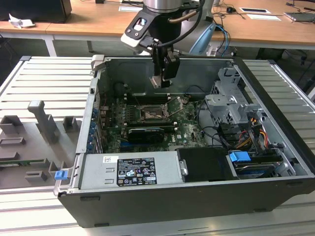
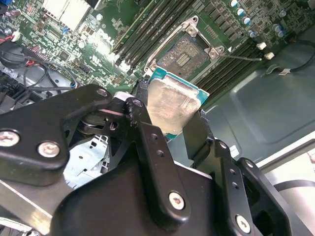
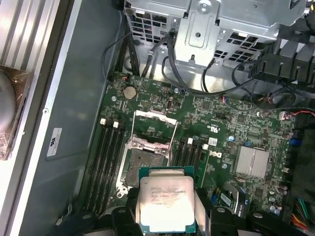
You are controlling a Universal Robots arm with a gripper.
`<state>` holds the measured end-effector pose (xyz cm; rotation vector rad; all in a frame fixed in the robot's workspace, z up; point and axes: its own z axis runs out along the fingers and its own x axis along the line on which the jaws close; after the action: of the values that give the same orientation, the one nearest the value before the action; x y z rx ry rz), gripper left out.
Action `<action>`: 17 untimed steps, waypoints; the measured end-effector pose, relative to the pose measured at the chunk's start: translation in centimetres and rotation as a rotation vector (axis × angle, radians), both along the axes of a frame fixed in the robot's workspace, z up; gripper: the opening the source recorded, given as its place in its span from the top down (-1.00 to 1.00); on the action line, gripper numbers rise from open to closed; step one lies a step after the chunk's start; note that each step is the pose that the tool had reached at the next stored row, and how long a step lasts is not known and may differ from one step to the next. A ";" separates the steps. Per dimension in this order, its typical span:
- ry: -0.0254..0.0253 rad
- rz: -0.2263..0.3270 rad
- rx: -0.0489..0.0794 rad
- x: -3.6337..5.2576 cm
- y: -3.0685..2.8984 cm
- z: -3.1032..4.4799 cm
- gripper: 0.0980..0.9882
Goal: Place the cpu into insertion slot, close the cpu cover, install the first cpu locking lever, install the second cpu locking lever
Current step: 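Place the cpu into insertion slot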
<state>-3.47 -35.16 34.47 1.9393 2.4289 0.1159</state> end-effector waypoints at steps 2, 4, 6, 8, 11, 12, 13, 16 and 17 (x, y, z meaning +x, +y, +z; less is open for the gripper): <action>0.0000 -0.002 0.000 0.00 0.00 -0.11 0.03; 0.0001 -0.002 0.000 0.00 0.00 -0.18 0.03; 0.0000 -0.002 0.000 0.00 0.00 -0.30 0.03; 0.0000 -0.002 0.000 0.00 0.00 -0.36 0.03; 0.0001 -0.004 0.000 0.00 0.00 -0.40 0.03; 0.0000 -0.005 0.000 0.00 0.00 -0.42 0.03; 0.0001 -0.005 0.000 0.00 0.00 -0.44 0.03; 0.0000 -0.007 0.000 0.00 0.00 -0.48 0.03; 0.0000 -0.008 0.000 0.00 0.00 -0.51 0.03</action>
<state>-3.47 -35.16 33.96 1.9493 2.4205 0.1155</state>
